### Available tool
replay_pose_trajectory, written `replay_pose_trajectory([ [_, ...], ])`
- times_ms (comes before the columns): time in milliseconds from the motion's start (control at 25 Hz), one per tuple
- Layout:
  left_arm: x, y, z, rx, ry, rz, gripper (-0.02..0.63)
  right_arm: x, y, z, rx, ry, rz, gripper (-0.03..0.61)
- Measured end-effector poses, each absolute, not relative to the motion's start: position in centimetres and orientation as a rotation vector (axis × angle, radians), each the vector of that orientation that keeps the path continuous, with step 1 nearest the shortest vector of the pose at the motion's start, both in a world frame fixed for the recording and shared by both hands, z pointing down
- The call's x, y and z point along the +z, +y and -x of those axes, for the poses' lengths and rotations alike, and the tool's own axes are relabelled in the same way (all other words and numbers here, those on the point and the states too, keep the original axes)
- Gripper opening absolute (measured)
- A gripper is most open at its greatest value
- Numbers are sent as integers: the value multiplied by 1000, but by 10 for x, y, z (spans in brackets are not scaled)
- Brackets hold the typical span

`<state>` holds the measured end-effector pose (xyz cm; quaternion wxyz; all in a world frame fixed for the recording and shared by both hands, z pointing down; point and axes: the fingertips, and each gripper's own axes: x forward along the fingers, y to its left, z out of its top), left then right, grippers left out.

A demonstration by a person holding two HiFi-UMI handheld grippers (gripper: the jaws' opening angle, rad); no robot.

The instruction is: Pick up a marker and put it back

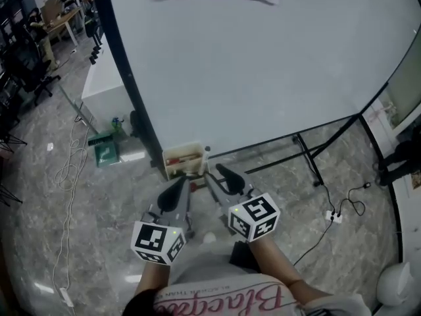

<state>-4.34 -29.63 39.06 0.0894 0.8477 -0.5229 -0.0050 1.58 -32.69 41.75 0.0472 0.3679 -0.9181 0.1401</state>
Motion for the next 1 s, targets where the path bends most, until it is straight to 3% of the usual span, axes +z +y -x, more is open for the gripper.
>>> replay_pose_trajectory([
  [440, 393, -328, 63, 19, -1582, -2497, 0, 439, -376, 1, 559, -2718, -1169, 129],
  [600, 391, -332, 66, 11, -1571, -2510, 0, 436, -378, 6, 578, -2730, -1152, 67],
  [1000, 388, -332, 62, -22, -1518, -2551, 0, 408, -367, 6, 494, -2803, -1157, 63],
])
